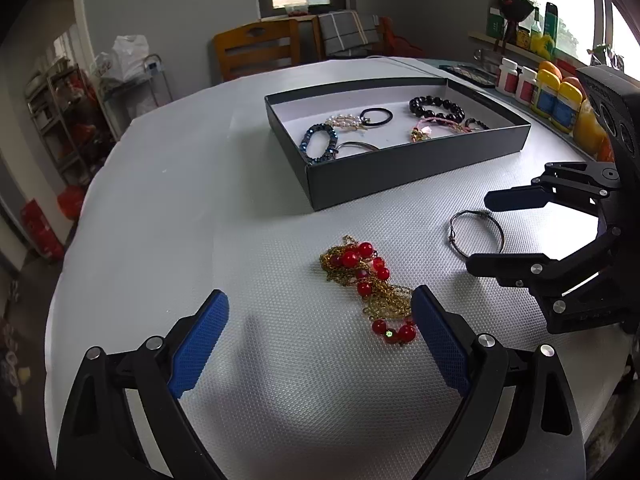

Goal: Organize jewelry
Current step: 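Close the right gripper on the silver ring bangle while the left grasps the red-bead gold-chain ornament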

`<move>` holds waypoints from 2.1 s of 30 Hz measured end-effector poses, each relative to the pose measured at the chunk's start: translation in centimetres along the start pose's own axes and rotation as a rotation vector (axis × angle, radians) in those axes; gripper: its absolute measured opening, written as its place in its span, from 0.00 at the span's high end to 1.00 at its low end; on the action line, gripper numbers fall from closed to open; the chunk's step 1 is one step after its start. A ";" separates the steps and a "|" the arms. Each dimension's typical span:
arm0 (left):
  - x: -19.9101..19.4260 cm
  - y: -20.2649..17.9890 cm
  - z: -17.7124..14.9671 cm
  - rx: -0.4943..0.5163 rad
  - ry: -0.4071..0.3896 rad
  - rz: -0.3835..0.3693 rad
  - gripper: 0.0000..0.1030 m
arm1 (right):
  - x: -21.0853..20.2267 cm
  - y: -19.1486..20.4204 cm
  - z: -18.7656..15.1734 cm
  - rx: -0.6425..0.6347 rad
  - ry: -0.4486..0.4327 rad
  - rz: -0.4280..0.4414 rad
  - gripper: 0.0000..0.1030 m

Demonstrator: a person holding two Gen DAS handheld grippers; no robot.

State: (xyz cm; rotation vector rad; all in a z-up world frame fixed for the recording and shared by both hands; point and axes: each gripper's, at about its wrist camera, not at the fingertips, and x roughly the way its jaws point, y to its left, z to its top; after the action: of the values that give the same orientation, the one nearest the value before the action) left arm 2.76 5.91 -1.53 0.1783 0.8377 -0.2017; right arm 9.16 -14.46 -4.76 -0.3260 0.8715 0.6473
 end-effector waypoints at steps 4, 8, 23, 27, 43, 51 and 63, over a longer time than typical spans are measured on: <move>0.2 -0.2 0.0 0.002 0.005 -0.010 0.08 | -0.1 0.2 -0.1 -0.009 -0.003 0.022 0.51; 0.2 -0.2 -0.1 0.003 0.012 -0.028 0.09 | -0.4 -0.1 -0.3 0.010 -0.006 0.023 0.51; 0.7 -2.1 0.7 0.063 0.038 -0.093 0.51 | -3.0 -2.4 -2.2 0.061 -0.050 -0.004 0.51; 1.2 -2.2 0.7 0.069 0.058 -0.087 0.58 | -3.3 -2.4 -2.3 0.061 -0.058 -0.002 0.51; 1.1 -1.5 0.6 0.066 0.068 -0.112 0.62 | -3.9 -1.9 -2.1 0.047 -0.070 0.007 0.51; -0.6 -1.5 1.0 0.068 0.010 -0.108 0.62 | -4.5 -2.3 -2.1 0.060 -0.086 0.001 0.51; -6.6 -1.2 4.3 0.083 -0.175 -0.082 0.62 | -6.5 -3.6 -1.4 0.090 -0.139 -0.013 0.51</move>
State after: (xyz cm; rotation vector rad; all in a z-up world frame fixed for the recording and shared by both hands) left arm 1.29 4.43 6.14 0.2012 0.6639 -0.3246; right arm 7.54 -20.45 -0.44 -0.2030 0.7625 0.6098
